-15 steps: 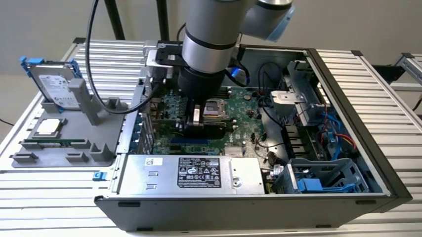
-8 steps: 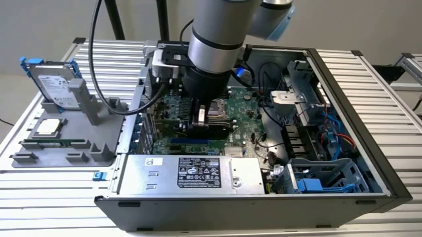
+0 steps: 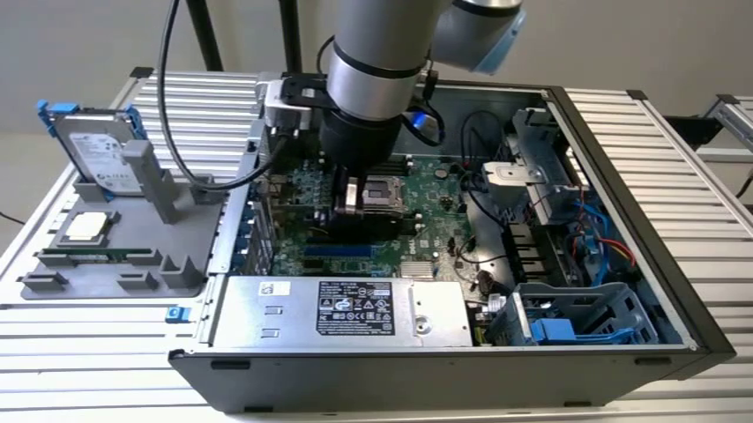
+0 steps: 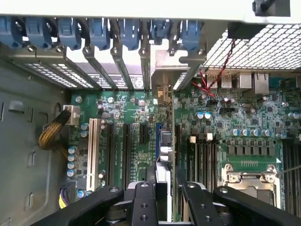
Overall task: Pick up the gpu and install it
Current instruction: 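Insert the gpu into the slot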
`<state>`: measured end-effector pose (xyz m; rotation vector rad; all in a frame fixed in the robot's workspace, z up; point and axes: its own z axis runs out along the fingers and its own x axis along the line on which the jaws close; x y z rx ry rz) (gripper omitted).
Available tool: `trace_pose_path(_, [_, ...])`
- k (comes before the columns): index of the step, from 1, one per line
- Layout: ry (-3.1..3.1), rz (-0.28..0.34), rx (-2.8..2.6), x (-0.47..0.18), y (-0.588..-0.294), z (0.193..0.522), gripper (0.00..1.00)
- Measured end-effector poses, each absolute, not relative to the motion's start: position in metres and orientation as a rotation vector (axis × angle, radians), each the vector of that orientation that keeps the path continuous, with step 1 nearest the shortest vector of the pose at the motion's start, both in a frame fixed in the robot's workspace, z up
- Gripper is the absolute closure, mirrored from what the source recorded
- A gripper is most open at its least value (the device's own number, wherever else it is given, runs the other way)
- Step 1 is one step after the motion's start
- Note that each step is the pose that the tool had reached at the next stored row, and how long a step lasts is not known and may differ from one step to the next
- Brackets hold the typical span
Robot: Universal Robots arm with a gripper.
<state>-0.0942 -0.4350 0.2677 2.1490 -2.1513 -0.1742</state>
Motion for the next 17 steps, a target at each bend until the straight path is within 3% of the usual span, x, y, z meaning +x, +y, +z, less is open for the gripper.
trace_pose_path(17, [-2.151,-0.175,2.149,-0.0940,-0.4438,0.2675,1.00])
